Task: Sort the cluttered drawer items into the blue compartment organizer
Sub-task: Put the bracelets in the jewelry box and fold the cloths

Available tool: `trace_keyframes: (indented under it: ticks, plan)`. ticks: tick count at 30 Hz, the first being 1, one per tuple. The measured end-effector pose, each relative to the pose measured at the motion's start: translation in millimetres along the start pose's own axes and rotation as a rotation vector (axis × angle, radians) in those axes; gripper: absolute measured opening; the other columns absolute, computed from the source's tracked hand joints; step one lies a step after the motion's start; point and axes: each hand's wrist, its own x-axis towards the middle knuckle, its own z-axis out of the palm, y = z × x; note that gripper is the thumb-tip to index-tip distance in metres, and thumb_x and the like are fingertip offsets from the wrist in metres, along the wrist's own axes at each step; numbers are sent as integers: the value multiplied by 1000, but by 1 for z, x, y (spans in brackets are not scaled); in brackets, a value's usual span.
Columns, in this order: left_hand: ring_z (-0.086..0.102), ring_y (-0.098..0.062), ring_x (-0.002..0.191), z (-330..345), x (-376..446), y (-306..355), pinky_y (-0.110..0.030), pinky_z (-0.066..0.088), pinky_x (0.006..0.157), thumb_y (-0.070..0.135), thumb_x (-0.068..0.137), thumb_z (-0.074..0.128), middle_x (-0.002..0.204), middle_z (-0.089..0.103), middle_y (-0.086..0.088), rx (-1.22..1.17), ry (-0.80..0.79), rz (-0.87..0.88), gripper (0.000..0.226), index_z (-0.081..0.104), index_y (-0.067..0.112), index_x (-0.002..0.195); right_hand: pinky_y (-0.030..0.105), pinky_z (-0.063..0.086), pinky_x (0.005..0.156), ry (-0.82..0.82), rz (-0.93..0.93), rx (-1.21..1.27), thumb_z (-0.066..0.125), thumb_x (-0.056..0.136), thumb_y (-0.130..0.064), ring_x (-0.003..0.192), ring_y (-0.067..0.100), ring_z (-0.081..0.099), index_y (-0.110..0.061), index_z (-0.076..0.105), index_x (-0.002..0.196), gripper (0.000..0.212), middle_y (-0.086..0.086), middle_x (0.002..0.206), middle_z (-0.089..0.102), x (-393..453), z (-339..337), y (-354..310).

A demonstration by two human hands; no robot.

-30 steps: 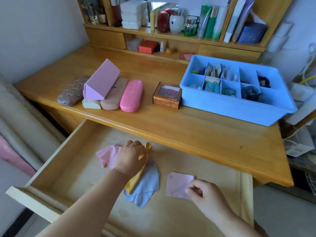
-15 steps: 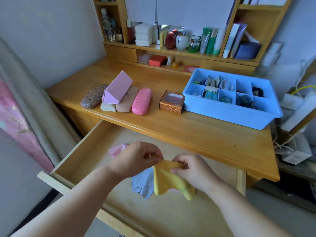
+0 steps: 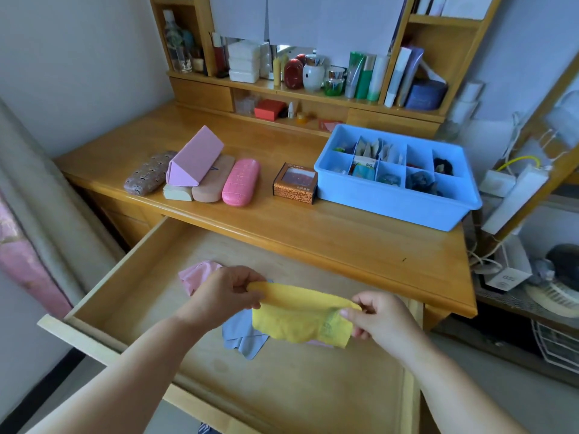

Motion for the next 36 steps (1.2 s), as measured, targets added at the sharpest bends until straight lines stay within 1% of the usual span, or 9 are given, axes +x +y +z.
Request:
trace_keyframes:
  ticks: [6,11,14,17,21,24,28,33,36]
  plan:
    - [71,-10,73,0,2,-2,-15,50,62,3,80,71,79,75,-1,-129,128,12,11,68,14,79,15,48,67,162,-171,98,72,80,-8,70,1,65,-24,71,71,18,-11,78,73,-1,-5,-7]
    - [66,-24,78,17,-15,-28,-38,53,80,1,75,70,89,72,-15,-34,-83,-35,17,70,17,73,10,47,75,58,-121,-28,77,73,-2,81,-1,66,-34,67,61,35,-19,84,71,-19,14,29]
    - [63,-7,72,39,-19,-50,-22,50,76,9,73,69,87,71,-1,282,-274,-40,11,71,20,77,21,49,77,-101,4,-295,74,78,-18,80,2,63,-38,58,59,32,-13,83,69,-25,36,56]
    - [50,7,63,53,-14,-64,-5,36,62,22,80,64,71,56,19,508,-393,-6,10,72,19,85,12,40,60,-164,121,-477,68,81,-36,68,-1,54,-36,54,61,25,-12,73,62,-22,51,70]
    - [52,4,54,59,7,-69,-10,40,57,18,82,62,63,59,11,465,-265,-75,13,64,23,71,14,33,48,-27,199,-343,68,82,-33,54,1,46,-27,57,62,24,-10,59,55,-2,52,75]
    - [55,-2,54,64,24,-75,-16,43,57,13,83,61,64,62,7,366,-136,-144,25,55,28,64,26,36,53,79,218,-264,69,82,-29,54,11,49,-20,56,61,26,-6,56,55,17,51,79]
    - [51,-8,71,75,43,-84,-18,31,54,22,85,59,66,53,13,507,-61,-161,8,64,26,81,25,37,52,156,275,-227,69,81,-26,55,14,52,-19,58,65,21,-6,61,60,39,54,85]
    - [52,-11,76,84,51,-95,-14,26,51,21,84,57,67,50,15,539,-48,-157,5,60,24,85,24,34,48,167,320,-282,70,81,-28,54,9,50,-22,54,65,23,-9,59,57,49,59,92]
    - [51,-12,73,85,52,-98,-20,32,56,22,83,58,72,53,11,534,-22,-149,16,57,25,98,24,38,52,144,298,-297,72,79,-26,61,8,53,-27,52,79,20,-13,66,55,50,61,92]
